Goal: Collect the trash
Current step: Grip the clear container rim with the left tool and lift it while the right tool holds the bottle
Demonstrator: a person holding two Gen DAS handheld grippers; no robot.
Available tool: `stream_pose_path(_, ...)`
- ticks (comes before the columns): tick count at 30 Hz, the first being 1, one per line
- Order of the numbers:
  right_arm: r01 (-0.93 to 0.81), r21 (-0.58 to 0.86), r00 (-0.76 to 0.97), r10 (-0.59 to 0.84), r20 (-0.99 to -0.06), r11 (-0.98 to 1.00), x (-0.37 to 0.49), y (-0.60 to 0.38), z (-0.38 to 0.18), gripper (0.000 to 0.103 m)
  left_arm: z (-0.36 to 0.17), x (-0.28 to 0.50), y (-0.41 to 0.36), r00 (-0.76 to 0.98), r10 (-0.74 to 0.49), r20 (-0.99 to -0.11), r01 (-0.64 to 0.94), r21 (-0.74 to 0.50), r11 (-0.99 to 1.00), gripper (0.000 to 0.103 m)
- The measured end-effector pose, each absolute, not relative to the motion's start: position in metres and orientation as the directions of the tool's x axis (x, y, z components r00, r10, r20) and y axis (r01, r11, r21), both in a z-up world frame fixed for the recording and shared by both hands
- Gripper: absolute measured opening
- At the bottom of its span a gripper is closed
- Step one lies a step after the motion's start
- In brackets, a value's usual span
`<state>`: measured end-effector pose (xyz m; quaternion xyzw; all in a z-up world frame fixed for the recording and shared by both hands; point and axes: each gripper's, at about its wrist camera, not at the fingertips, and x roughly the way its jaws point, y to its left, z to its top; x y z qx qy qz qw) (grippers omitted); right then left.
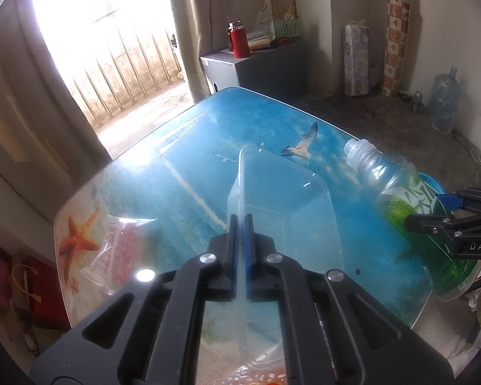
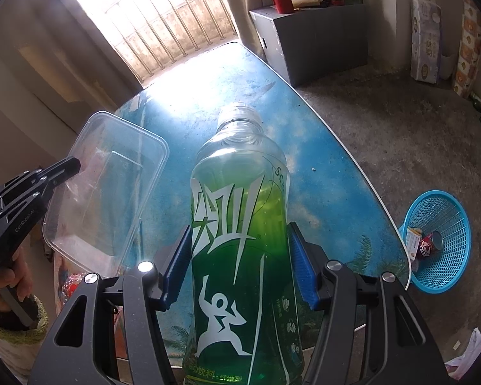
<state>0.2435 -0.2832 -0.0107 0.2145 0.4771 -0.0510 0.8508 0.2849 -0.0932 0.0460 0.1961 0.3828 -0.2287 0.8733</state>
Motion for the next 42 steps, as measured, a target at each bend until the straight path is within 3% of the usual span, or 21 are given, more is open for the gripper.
stream_pose_path(42,0.296,0.357,0.61,0.112,-0.785,0.886,0.196,-0.295,0.011,0.057,0.08,0.254,-0.104,0.656,-0.304,-0.691,0.582,0.207,0.787,0.002)
